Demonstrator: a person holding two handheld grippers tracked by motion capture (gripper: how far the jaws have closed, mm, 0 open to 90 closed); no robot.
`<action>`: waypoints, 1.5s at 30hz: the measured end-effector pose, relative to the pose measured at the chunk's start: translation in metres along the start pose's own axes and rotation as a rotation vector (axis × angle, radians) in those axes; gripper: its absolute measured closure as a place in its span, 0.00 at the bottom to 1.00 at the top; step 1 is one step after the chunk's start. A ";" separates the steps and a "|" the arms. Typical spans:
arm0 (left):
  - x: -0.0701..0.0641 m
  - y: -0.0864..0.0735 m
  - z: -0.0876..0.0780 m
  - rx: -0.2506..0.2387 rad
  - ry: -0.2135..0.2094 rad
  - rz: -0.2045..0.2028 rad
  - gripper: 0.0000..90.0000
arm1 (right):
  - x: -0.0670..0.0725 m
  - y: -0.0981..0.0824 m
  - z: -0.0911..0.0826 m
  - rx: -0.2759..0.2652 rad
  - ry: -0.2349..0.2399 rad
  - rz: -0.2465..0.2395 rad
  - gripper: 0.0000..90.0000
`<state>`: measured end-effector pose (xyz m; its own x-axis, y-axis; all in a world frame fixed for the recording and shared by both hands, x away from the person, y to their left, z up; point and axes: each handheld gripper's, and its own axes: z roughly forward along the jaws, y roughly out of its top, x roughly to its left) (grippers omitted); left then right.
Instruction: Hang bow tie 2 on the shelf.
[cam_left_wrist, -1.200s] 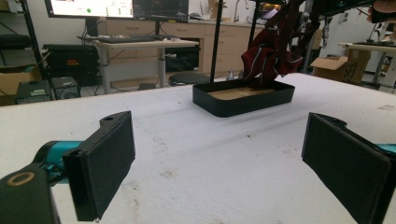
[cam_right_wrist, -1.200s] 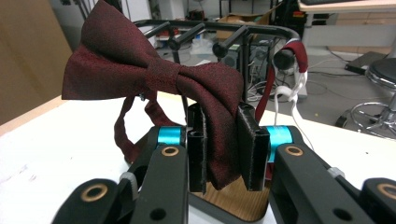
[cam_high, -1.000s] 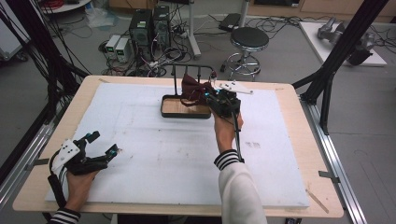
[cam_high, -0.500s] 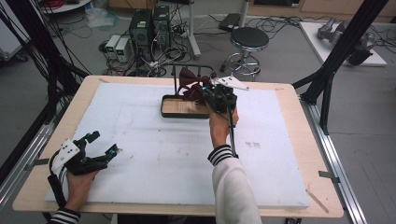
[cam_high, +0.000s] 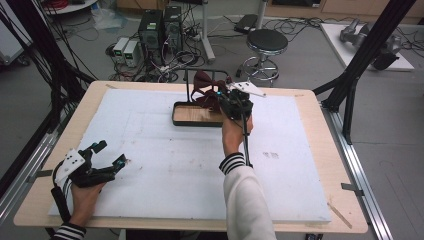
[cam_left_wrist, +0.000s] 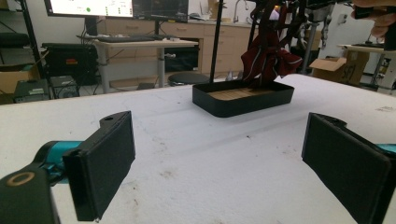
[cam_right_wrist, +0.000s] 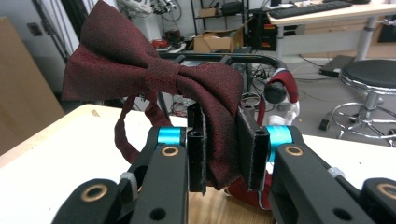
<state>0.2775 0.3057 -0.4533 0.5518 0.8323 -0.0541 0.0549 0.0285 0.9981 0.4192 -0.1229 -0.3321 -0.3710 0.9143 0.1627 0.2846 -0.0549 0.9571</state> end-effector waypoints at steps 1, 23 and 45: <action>0.000 0.000 0.000 0.000 0.000 0.000 0.11 | -0.001 0.000 0.001 -0.004 -0.005 0.009 0.84; 0.000 0.000 0.000 -0.003 -0.001 -0.006 0.11 | -0.003 0.001 0.013 0.004 -0.064 0.130 0.84; 0.000 0.000 0.000 -0.003 -0.002 -0.006 0.11 | -0.008 -0.007 0.023 0.015 -0.066 0.264 0.84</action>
<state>0.2777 0.3061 -0.4535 0.5528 0.8311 -0.0603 0.0555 0.0355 0.9978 0.4401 -0.1208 -0.3456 -0.2235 0.8935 0.3896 0.3773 -0.2892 0.8798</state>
